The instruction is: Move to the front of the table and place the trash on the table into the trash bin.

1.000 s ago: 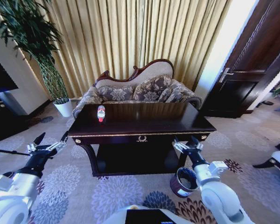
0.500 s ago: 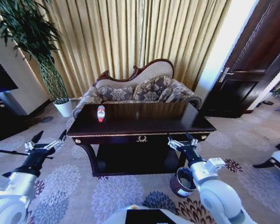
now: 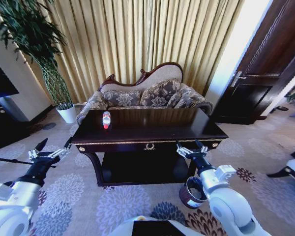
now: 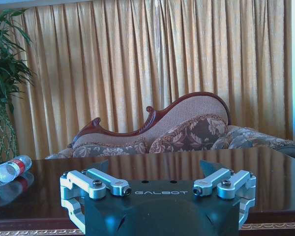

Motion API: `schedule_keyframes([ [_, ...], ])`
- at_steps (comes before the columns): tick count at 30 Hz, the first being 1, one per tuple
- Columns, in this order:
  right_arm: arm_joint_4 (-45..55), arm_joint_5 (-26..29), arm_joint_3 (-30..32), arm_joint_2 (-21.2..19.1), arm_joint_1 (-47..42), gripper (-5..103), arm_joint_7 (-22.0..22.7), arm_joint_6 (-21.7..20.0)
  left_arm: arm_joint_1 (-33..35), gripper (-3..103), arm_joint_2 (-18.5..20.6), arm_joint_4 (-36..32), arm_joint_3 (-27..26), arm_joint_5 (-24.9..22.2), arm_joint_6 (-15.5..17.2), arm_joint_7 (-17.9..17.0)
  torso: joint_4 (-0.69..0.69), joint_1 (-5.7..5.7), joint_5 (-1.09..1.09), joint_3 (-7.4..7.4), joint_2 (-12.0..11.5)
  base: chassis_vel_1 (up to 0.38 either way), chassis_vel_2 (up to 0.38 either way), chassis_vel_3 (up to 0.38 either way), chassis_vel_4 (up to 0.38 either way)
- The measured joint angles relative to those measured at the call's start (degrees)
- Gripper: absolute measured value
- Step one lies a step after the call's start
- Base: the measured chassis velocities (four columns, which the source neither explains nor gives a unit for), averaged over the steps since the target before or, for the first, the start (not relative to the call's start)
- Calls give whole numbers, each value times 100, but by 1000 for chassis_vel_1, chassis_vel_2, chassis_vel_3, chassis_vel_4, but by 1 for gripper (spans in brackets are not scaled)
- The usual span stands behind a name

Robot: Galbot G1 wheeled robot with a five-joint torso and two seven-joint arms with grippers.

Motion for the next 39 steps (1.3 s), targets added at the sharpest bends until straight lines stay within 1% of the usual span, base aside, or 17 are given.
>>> schedule_keyframes([
  [5,-14,0,-20,1,2,100,-16,9,17,100,-31,-5,13,27,0,5,0,0,0,0,0,0,0,0,0],
  [11,-41,-20,-48,18,8,100,-137,20,19,100,-38,-18,12,32,0,6,0,0,0,0,0,-24,19,26,-17],
  [23,-76,14,-40,-28,42,100,-153,27,-7,100,-104,-42,56,87,7,10,0,0,0,0,0,-59,57,57,-48],
  [39,-23,135,-9,-272,14,100,-148,30,12,100,-196,-71,-14,74,2,26,1,0,0,0,0,-66,71,68,-72],
])
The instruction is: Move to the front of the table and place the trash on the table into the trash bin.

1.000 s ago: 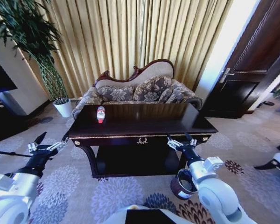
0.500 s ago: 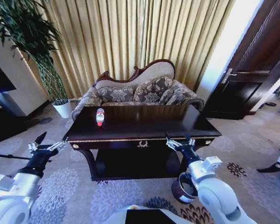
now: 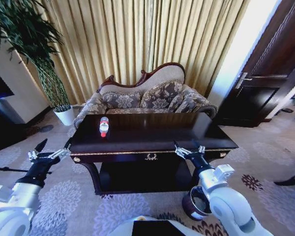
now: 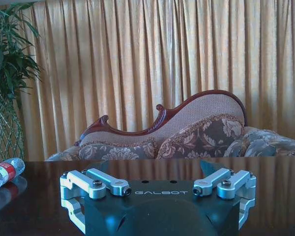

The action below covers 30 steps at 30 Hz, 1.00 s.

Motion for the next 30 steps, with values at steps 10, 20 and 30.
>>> schedule_keyframes([
  [10,40,0,-8,-2,-16,100,10,0,-2,100,0,0,-4,-14,-15,20,-1,0,0,0,0,-92,76,85,-94],
  [20,46,-9,6,112,-59,100,39,21,-111,100,357,168,-17,-132,-32,-153,0,1,0,0,-1,-44,41,42,-43],
  [30,-66,-164,-40,261,-103,100,43,118,-889,100,1421,395,367,-555,322,-1234,-1,0,0,0,0,0,0,0,0],
])
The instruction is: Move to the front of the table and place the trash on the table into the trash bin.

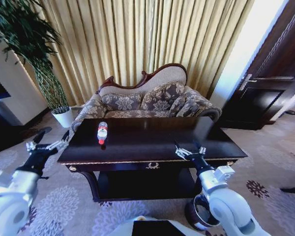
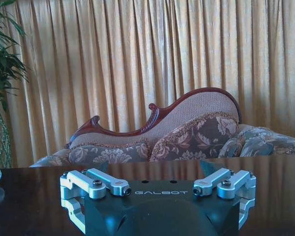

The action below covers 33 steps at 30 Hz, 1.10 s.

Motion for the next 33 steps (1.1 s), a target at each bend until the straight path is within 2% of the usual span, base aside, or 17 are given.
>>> schedule_keyframes([
  [1,-4,-29,-10,9,-28,100,0,13,-234,100,185,51,247,-84,140,-405,1,1,0,0,0,0,0,0,0],
  [3,-7,-43,-10,10,-45,100,7,17,-522,100,358,125,494,-178,289,-772,0,0,0,0,0,0,0,0,0],
  [4,-7,-43,-10,10,-45,100,7,17,-522,100,358,125,494,-178,289,-772,0,0,0,0,0,0,0,0,0],
  [5,-15,-52,-9,9,-51,100,55,17,-764,100,496,205,712,-232,385,-1015,1,0,-1,0,0,0,0,0,0],
  [6,-55,-63,-10,18,-52,100,155,18,-1239,100,790,388,1131,-290,628,-1368,1,0,0,0,0,0,0,0,0],
  [8,-74,-71,-9,29,-53,100,166,18,-1388,100,872,456,1269,-308,728,-1471,1,0,0,0,0,0,0,0,0],
  [10,-148,-110,-36,51,-55,100,176,18,-1803,100,1052,652,1689,-431,1001,-1801,0,0,1,0,0,0,0,0,0],
  [11,-148,-110,-36,51,-55,100,176,18,-1803,100,1052,652,1689,-431,1001,-1801,0,0,1,0,0,0,0,0,0],
  [13,-226,-146,-71,65,-49,100,178,18,-2121,100,1109,817,2107,-529,1151,-2078,1,0,0,0,0,0,0,0,0],
  [15,-251,-156,-78,69,-44,100,179,18,-2245,100,1110,891,2268,-546,1184,-2172,1,0,-1,0,0,0,0,0,0],
  [17,-325,-169,-96,68,-39,100,179,18,-2568,100,1070,1149,2709,-565,1225,-2321,1,0,1,0,0,0,0,0,0],
  [19,-340,-170,-99,59,-40,100,180,18,-2661,100,1048,1233,2821,-565,1228,-2347,1,0,1,0,0,0,0,0,0],
  [23,-397,-159,-77,-76,-38,100,193,17,-3532,100,755,1864,3699,-566,1354,-2636,0,0,0,0,0,0,0,0,0],
  [24,-397,-159,-77,-76,-38,100,193,17,-3532,100,755,1864,3699,-566,1354,-2636,0,0,0,0,0,0,0,0,0],
  [28,-418,-149,-43,-171,-46,100,200,14,-4092,100,537,2163,4259,-590,1554,-2972,0,1,2,0,-1,0,0,0,0],
  [30,-424,-146,-39,-183,-46,100,201,14,-4175,100,507,2202,4348,-636,1622,-3027,0,0,2,0,0,0,0,0,0],
  [33,-484,-136,-42,-192,-18,100,202,12,-4441,100,409,2287,4649,-987,1879,-3354,0,1,1,0,0,0,0,0,0],
])
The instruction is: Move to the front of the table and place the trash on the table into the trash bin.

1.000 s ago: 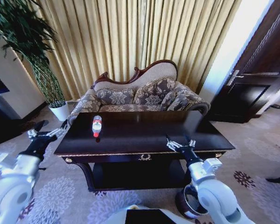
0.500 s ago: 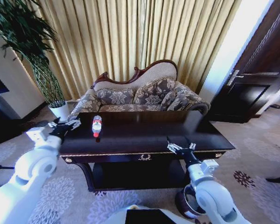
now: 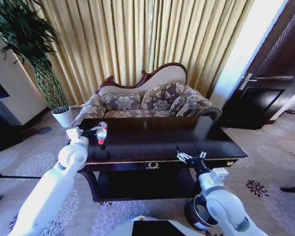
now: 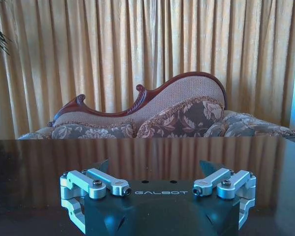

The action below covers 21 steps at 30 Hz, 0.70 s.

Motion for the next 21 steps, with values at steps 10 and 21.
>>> schedule_keyframes([
  [10,-172,5,-82,27,104,100,-1,0,-359,100,-138,260,320,-604,573,-738,1,0,-1,0,0,0,0,0,0],
  [21,-223,47,-84,35,187,100,-6,11,-558,100,-285,419,554,-906,697,-1044,1,0,0,0,0,0,0,0,0],
])
